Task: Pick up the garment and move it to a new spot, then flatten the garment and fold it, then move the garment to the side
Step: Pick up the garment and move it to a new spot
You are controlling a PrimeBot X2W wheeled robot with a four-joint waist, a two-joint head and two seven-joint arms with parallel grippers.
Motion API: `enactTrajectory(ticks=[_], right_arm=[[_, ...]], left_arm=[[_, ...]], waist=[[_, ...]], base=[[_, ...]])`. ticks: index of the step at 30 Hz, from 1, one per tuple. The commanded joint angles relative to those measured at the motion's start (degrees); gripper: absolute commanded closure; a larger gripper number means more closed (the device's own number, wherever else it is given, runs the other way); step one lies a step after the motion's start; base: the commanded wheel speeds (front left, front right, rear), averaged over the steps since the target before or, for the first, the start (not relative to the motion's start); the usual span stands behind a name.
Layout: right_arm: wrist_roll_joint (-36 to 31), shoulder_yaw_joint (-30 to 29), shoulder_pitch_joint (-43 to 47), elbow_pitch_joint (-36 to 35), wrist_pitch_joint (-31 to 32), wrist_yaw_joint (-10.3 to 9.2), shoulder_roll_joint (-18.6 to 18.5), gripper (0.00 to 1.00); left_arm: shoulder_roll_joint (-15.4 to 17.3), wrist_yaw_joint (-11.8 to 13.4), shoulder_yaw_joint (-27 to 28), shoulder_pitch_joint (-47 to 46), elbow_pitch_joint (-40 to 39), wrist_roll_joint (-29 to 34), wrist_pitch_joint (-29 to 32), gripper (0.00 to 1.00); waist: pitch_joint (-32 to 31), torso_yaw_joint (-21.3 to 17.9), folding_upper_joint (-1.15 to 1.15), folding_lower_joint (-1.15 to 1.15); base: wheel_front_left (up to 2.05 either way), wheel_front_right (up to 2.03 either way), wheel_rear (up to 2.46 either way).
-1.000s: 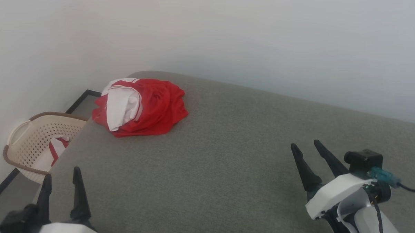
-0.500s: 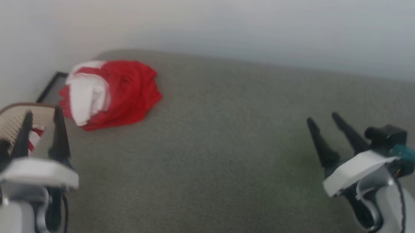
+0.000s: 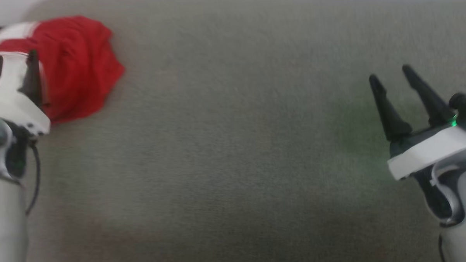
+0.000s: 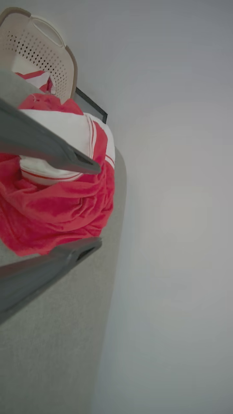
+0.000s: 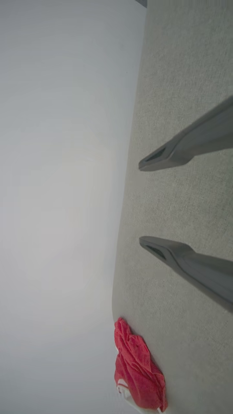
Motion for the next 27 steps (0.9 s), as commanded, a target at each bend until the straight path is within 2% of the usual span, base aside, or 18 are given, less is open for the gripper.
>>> enactTrajectory(ticks=[1,8,13,21,22,23,24,27], right_arm=[[0.0,-0.2,-1.2,-1.0,0.3,-0.02,-0.5,0.0],[-0.1,-0.9,-3.1,-5.7,2.0,-0.02,-1.8,0.0],[-0.3,-1.3,-3.4,-7.9,2.9,-0.02,-2.4,0.0],[-0.6,-1.7,-3.7,-9.6,4.3,-0.01,-2.5,0.0],[-0.6,-1.7,-3.9,-9.6,4.4,-0.02,-2.4,0.0],[-0.6,-1.6,-4.0,-9.5,4.6,-0.02,-2.3,0.0],[-0.6,-1.7,-4.0,-9.4,4.7,-0.02,-2.3,0.0],[-0.4,-1.9,-4.0,-9.0,4.4,-0.02,-2.0,0.0]], left_arm=[[0.4,-0.1,-0.3,-2.3,2.3,0.0,1.1,0.0],[3.2,1.0,-2.1,-11.9,15.7,1.0,8.5,0.0],[3.7,2.7,-3.6,-16.6,24.9,1.6,13.9,0.0],[1.5,3.2,-5.5,-19.3,37.4,1.4,20.6,0.0],[1.3,3.2,-5.6,-19.5,38.6,1.1,21.2,0.17],[1.3,3.4,-5.6,-19.9,39.3,1.1,21.0,0.94],[1.4,3.9,-5.7,-20.2,40.0,1.4,20.4,1.0],[2.5,4.2,-5.5,-21.7,40.8,1.5,17.5,1.0]], waist=[[4.9,-2.9,0.0,0.0],[11.2,-5.1,0.0,0.0],[13.7,-5.9,0.0,0.0],[15.0,-6.0,0.0,0.0],[15.0,-5.9,0.0,0.0],[14.9,-5.9,0.0,0.0],[14.8,-5.9,0.0,0.0],[13.9,-5.6,0.0,0.0]], base=[[0.0,0.0,0.0],[0.0,0.0,0.0],[0.0,0.0,0.0],[0.0,0.0,0.0],[0.0,0.0,0.0],[0.0,0.0,0.0],[0.0,0.0,0.0],[0.0,0.0,0.0]])
